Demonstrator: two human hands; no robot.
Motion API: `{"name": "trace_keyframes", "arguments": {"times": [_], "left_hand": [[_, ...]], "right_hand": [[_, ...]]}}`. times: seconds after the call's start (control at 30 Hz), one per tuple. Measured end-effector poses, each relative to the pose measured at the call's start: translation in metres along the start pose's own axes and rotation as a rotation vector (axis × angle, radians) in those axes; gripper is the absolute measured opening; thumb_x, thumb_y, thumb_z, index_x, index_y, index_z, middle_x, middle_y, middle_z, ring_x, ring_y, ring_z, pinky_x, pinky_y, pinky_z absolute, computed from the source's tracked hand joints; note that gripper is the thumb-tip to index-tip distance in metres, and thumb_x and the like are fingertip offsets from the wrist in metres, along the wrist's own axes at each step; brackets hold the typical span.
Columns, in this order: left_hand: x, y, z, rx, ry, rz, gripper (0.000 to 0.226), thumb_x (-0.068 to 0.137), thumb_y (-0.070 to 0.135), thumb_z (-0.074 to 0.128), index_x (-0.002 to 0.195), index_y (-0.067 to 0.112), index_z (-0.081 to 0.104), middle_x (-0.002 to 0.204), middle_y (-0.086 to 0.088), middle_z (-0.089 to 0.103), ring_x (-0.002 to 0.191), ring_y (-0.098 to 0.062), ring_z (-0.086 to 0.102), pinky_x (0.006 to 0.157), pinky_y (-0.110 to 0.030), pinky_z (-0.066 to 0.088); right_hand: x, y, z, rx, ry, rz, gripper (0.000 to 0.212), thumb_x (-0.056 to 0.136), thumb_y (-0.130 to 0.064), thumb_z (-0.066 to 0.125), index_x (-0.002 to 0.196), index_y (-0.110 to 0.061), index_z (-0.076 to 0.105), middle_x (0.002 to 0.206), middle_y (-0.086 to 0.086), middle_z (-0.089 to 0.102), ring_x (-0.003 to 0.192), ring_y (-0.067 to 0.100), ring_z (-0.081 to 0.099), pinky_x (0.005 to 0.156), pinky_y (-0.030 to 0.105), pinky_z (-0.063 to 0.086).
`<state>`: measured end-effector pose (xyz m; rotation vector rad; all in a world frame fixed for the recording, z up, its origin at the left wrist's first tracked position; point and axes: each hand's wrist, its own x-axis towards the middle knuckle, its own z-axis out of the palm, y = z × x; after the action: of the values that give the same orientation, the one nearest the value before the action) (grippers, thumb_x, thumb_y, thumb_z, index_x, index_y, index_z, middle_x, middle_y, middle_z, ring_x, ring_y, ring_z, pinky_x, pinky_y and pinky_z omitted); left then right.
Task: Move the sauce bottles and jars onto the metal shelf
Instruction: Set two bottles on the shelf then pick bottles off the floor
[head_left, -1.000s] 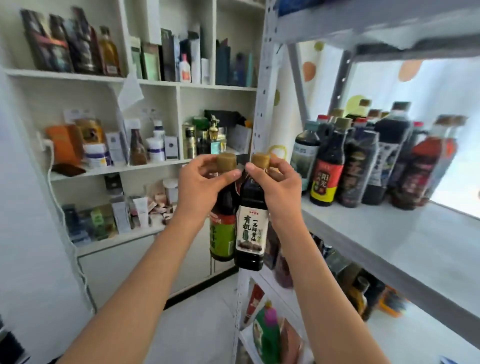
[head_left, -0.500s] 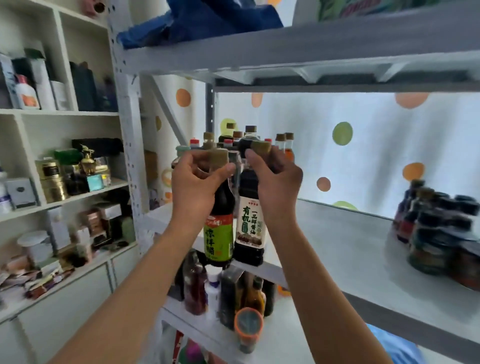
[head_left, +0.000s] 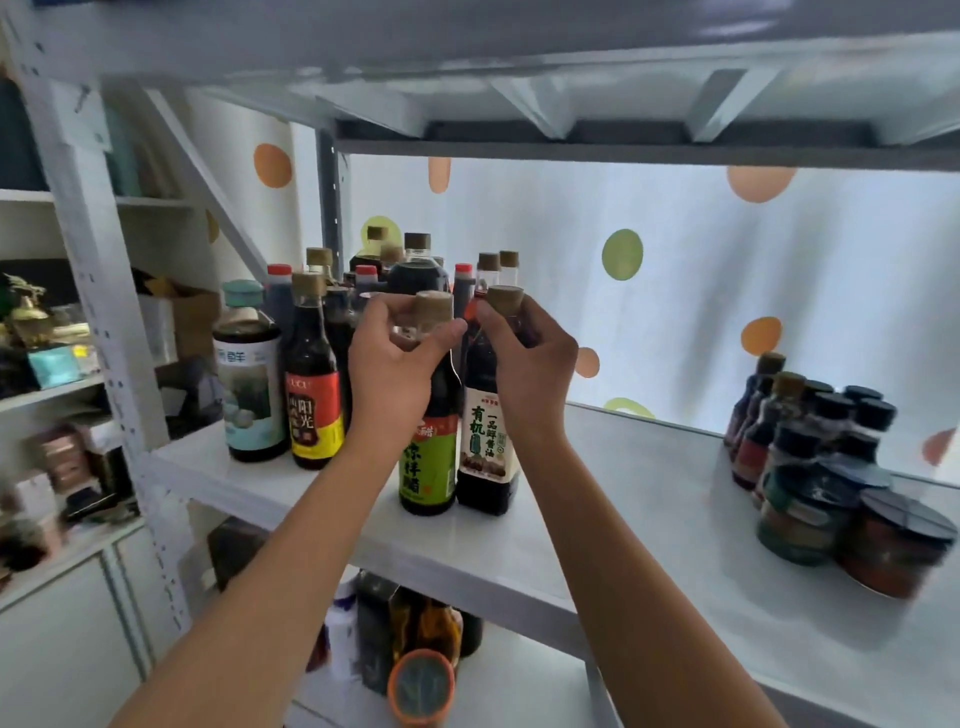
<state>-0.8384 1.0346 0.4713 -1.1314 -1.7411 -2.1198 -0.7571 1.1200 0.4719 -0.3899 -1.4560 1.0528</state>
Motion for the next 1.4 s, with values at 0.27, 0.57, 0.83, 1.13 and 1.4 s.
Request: {"name": "trace_keyframes", "arguments": {"times": [0.27,0.57,0.83,1.13,1.4], "left_hand": [[-0.036,-0.043,0.002,0.154,-0.107,0.098,0.050,0.098,0.058,0.034,0.131,0.024,0.051,0.116,0.006,0.063,0.108,-0.009,0.058,0.093,-0.041,0.050],[-0.071,-0.063,-0.027,0.103,-0.364,-0.029,0.082,0.085,0.035,0.070,0.148,0.038,0.017,0.140,0.018,0.038,0.127,0.000,0.039,0.101,-0.023,0.038],[-0.066,-0.082,-0.041,0.313,-0.346,-0.046,0.079,0.073,0.035,0.081,0.139,0.032,0.038,0.129,0.008,0.054,0.113,-0.012,0.052,0.091,-0.025,0.041],[-0.067,-0.087,-0.047,0.404,-0.221,-0.052,0.081,0.076,0.039,0.078,0.142,0.022,0.033,0.129,0.003,0.048,0.119,-0.015,0.048,0.095,-0.028,0.041],[-0.064,-0.086,-0.045,0.521,-0.138,-0.001,0.066,0.076,0.043,0.077,0.125,0.016,0.042,0.117,-0.001,0.059,0.100,-0.022,0.060,0.078,-0.035,0.052]], "right_hand": [[-0.018,0.028,-0.002,-0.119,-0.115,-0.012,0.045,0.094,-0.050,0.053,0.138,-0.041,0.048,0.125,-0.004,0.065,0.117,0.015,0.062,0.101,0.047,0.050],[-0.068,0.055,-0.044,-0.322,-0.328,0.177,0.055,0.094,-0.030,0.064,0.142,-0.036,0.040,0.125,-0.005,0.065,0.113,0.010,0.062,0.096,0.039,0.055],[-0.065,0.055,-0.049,-0.525,-0.339,0.220,0.070,0.072,-0.017,0.085,0.131,-0.035,0.053,0.107,-0.008,0.071,0.097,0.009,0.068,0.083,0.033,0.059],[-0.011,0.094,-0.008,-0.554,-0.258,0.346,0.057,0.071,-0.011,0.085,0.119,-0.015,0.056,0.116,0.008,0.070,0.101,0.025,0.069,0.086,0.041,0.059],[0.007,0.128,0.004,-0.494,-0.174,0.341,0.046,0.068,-0.014,0.089,0.101,-0.019,0.056,0.110,0.007,0.072,0.096,0.022,0.069,0.080,0.044,0.061]]}}
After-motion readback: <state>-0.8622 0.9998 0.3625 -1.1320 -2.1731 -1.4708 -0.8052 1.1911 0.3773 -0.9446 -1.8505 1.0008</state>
